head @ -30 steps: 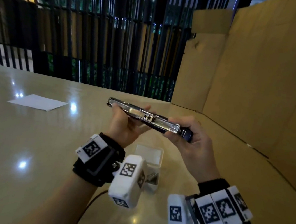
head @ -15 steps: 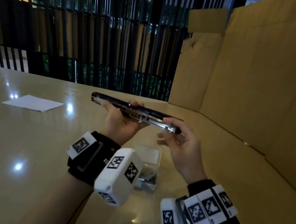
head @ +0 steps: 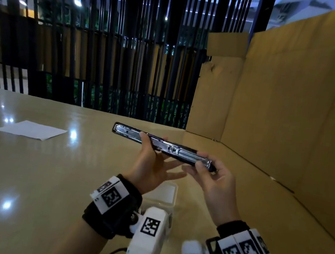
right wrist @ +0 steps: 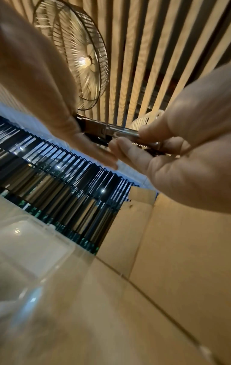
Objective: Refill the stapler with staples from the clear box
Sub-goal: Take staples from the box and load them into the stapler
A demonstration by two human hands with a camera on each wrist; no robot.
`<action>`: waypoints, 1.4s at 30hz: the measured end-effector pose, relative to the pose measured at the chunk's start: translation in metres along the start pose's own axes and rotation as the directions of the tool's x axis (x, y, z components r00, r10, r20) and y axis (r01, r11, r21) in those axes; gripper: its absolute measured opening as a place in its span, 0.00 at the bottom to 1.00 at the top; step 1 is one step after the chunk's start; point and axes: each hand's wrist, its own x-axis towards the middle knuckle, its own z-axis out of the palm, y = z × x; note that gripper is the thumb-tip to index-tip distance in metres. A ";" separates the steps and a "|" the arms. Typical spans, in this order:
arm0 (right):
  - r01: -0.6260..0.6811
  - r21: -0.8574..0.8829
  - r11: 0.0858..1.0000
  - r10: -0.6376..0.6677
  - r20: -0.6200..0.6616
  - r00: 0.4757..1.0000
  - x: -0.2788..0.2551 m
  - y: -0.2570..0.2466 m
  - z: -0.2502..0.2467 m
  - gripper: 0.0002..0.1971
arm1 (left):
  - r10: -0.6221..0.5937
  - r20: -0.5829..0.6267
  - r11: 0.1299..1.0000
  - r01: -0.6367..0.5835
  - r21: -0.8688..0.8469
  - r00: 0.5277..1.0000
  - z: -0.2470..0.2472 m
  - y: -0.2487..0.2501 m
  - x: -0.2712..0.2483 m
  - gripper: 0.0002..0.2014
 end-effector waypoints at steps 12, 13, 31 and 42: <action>-0.221 0.061 0.973 0.218 0.044 0.975 0.001 0.026 -0.004 0.12 | 0.001 0.022 0.992 0.002 -0.122 1.000 -0.006 0.005 0.003 0.28; -0.224 0.052 0.973 0.221 0.049 0.974 0.000 0.027 -0.003 0.12 | 0.012 0.011 0.995 -0.011 -0.101 1.000 -0.007 0.005 0.004 0.28; -0.041 -0.732 0.680 0.316 0.243 0.917 -0.006 0.030 -0.001 0.08 | 0.270 -0.121 0.946 -0.240 0.218 0.955 -0.044 0.053 -0.001 0.25; 0.321 -0.934 0.156 0.534 0.353 0.768 0.001 0.048 0.048 0.07 | 0.270 -0.150 0.948 -0.236 0.214 0.951 -0.046 0.050 -0.001 0.25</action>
